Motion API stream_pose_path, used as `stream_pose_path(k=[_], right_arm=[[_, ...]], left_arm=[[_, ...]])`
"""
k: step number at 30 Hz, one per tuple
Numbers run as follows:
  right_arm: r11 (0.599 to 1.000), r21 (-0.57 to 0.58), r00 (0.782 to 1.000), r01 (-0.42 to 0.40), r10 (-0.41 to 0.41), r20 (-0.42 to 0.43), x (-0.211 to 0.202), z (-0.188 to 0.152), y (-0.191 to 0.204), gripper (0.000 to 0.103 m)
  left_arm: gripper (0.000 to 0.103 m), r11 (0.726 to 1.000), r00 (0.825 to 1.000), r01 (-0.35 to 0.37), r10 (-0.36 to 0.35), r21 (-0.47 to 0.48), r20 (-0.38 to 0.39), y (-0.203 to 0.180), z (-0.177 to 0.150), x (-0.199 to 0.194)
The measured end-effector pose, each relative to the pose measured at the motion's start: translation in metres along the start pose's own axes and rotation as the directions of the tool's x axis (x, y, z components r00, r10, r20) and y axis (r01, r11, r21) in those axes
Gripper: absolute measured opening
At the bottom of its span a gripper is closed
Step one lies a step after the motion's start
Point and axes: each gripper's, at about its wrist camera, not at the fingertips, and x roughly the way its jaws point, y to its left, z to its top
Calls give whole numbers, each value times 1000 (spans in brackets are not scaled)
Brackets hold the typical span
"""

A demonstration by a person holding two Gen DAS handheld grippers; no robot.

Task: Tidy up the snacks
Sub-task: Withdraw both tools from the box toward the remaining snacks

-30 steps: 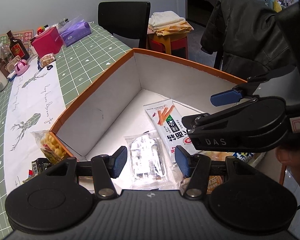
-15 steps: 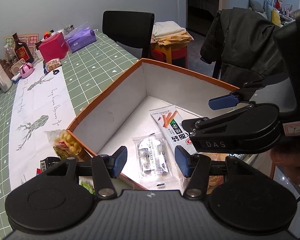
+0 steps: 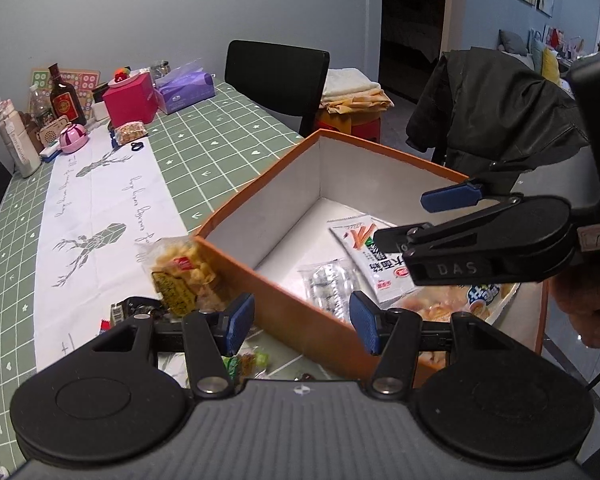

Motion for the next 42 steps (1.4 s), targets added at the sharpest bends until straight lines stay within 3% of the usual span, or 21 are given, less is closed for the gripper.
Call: stream_pose_path(k=[12, 17, 21, 25, 29, 39, 42], right_arm=[[992, -116, 998, -55, 59, 27, -12, -1, 60, 56], [985, -151, 996, -82, 87, 24, -13, -3, 81, 57], [981, -172, 995, -95, 98, 12, -11, -5, 92, 57], [977, -183, 994, -105, 107, 3, -9, -5, 98, 57], [972, -198, 991, -127, 131, 8, -11, -6, 102, 57], [961, -226, 987, -160, 161, -11, -9, -12, 110, 57], [959, -234, 987, -160, 163, -6, -11, -11, 113, 57]], left_arm=[[65, 1000, 999, 15, -15, 8, -28, 38, -64, -19], [69, 995, 995, 98, -98, 6, -17, 44, -93, -21], [76, 983, 985, 175, -175, 47, 1, 32, -116, -16], [79, 957, 963, 268, -266, 110, -33, 11, -132, -7], [82, 937, 957, 289, -283, 195, -61, -15, -142, -2], [89, 911, 956, 292, -272, 291, -107, -41, -155, 7], [94, 913, 954, 298, -281, 279, -100, -38, -158, 7]])
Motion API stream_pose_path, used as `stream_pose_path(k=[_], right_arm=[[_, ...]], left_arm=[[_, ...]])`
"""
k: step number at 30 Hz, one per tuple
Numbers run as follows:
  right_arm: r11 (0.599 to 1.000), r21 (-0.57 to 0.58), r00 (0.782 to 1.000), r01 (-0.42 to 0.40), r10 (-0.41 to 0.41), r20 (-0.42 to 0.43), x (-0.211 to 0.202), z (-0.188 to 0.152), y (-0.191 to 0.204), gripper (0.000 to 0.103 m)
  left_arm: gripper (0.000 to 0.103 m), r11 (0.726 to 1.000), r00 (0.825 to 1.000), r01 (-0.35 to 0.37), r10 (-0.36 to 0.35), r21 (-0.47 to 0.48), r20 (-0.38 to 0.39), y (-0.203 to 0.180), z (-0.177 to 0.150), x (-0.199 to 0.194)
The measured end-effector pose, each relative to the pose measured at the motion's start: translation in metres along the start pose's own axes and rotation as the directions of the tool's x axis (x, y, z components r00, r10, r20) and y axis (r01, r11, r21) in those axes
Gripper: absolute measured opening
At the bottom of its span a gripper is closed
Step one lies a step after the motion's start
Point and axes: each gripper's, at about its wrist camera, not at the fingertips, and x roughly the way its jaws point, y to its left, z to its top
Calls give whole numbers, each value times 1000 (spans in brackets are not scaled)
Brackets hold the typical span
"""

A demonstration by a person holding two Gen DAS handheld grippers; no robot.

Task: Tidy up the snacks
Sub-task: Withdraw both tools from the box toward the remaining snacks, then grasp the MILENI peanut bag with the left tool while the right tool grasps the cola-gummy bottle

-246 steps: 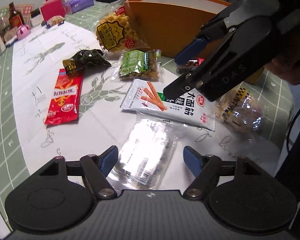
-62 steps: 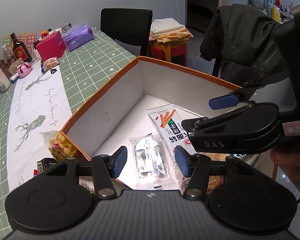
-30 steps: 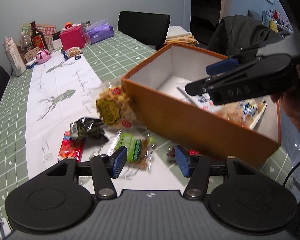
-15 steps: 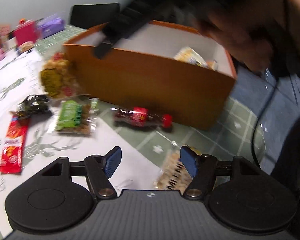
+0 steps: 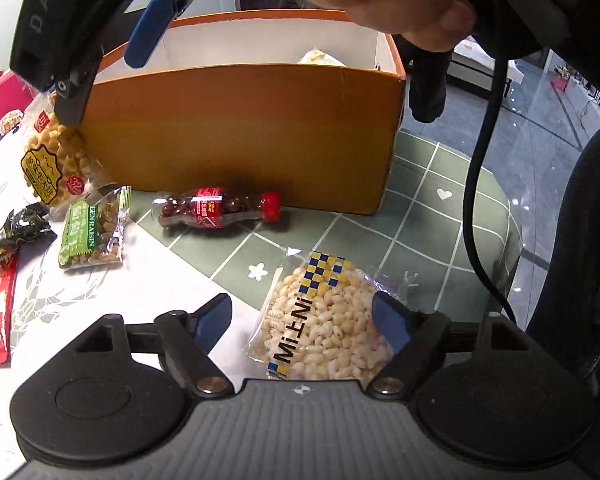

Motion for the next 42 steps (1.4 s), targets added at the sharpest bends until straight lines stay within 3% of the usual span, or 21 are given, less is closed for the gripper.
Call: stream_pose_path(k=[7, 14, 30, 42], right_arm=[[1000, -1, 1000, 2, -2, 3, 0, 0, 0, 57], [1000, -4, 1000, -1, 1, -1, 1, -1, 1, 57], [1000, -17, 1000, -9, 9, -13, 1, -4, 3, 57], [996, -84, 997, -35, 28, -76, 13, -14, 22, 57]], left_arm=[[96, 998, 1000, 18, -19, -59, -13, 8, -1, 1], [96, 1000, 1000, 2, -2, -29, -8, 3, -1, 1], [96, 993, 998, 64, -66, -95, -16, 16, -5, 3], [95, 992, 999, 14, -18, -124, -30, 32, -14, -7]])
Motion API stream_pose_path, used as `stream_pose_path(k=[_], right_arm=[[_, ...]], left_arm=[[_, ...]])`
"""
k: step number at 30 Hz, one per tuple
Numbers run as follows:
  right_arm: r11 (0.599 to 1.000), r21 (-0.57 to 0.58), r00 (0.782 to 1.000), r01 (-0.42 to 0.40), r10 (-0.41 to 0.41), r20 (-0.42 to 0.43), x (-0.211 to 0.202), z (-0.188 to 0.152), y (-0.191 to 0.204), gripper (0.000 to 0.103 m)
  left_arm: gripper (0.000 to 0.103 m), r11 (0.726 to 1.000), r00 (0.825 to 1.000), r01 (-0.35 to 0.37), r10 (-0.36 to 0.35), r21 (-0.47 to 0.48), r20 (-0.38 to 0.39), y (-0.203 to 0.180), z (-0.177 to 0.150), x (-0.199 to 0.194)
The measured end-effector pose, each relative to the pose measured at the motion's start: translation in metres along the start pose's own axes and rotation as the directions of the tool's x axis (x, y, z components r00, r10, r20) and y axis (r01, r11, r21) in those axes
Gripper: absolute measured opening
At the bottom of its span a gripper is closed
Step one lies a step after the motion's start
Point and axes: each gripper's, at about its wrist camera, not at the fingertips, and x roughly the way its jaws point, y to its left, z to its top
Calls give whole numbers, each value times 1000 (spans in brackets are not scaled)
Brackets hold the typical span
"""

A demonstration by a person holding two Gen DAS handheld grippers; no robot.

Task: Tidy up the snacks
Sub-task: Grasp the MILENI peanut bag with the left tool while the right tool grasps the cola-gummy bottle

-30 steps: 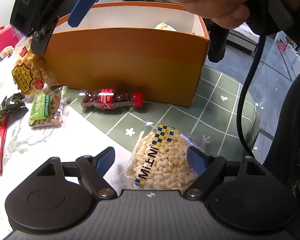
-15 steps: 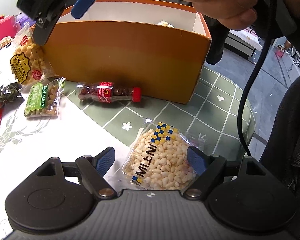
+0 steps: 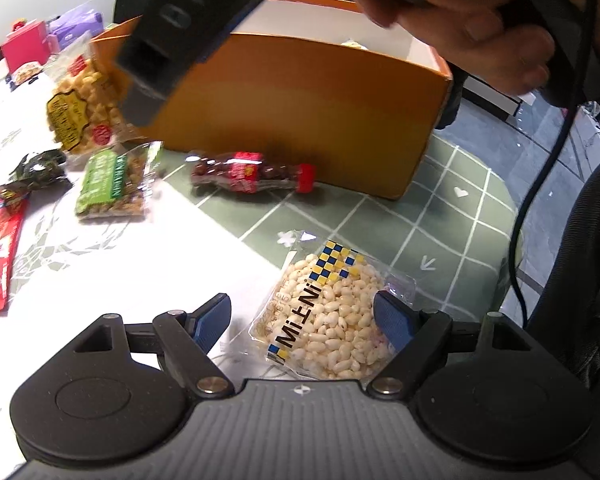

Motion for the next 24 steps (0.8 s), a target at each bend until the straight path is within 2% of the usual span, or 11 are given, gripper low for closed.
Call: stream_pose_path(k=[10, 13, 17, 24], right_arm=[[994, -107, 993, -2, -11, -119, 26, -15, 21, 57], [986, -167, 984, 24, -53, -171, 39, -23, 30, 57], [954, -286, 967, 90, -153, -205, 54, -34, 44, 56], [938, -316, 944, 145, -227, -240, 68, -39, 49, 54]], left_arm=[[95, 988, 994, -108, 105, -112, -25, 48, -25, -24], [95, 980, 990, -137, 134, -145, -33, 64, -34, -34], [95, 971, 988, -157, 152, -178, -41, 79, -42, -43], [95, 971, 981, -192, 187, -145, -47, 77, -44, -49]])
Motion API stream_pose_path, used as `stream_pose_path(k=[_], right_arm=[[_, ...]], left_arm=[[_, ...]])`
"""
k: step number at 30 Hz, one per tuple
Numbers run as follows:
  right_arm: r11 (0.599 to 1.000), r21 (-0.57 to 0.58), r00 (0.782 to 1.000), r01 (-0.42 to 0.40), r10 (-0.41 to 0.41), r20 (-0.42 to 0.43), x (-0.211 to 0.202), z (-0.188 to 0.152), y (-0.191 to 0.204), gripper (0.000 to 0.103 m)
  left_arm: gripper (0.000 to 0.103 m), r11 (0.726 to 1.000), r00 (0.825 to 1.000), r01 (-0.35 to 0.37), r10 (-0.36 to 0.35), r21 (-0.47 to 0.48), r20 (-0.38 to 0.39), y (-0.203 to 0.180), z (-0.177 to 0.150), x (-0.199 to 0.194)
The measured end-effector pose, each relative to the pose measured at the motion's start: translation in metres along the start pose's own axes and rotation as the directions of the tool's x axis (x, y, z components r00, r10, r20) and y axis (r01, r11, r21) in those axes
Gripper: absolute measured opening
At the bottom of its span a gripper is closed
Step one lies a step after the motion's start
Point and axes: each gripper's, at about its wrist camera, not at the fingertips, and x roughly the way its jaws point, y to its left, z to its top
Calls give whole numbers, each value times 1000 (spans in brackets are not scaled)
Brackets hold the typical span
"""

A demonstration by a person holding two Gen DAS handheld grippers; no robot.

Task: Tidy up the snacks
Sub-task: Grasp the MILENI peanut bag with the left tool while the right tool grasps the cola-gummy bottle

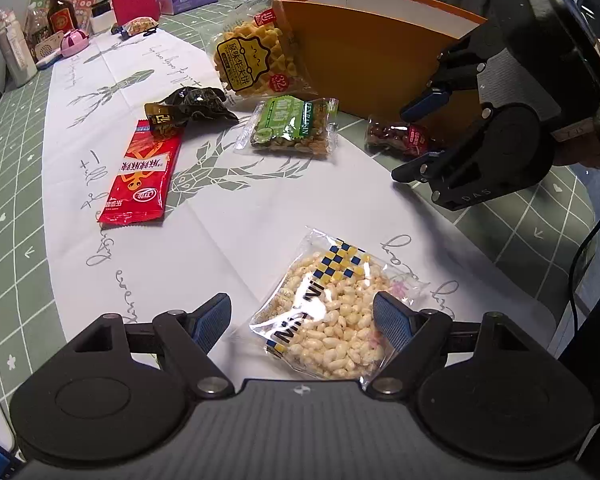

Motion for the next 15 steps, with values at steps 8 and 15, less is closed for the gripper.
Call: stream_pose_path(k=[8, 15], right_arm=[[979, 83, 983, -185, 183, 33, -14, 1, -4, 40], [979, 79, 982, -189, 189, 6, -10, -5, -3, 41]], left_arm=[[95, 1000, 1000, -3, 3, 8, 1, 0, 0, 0], [92, 1000, 1000, -10, 10, 8, 0, -1, 4, 2]])
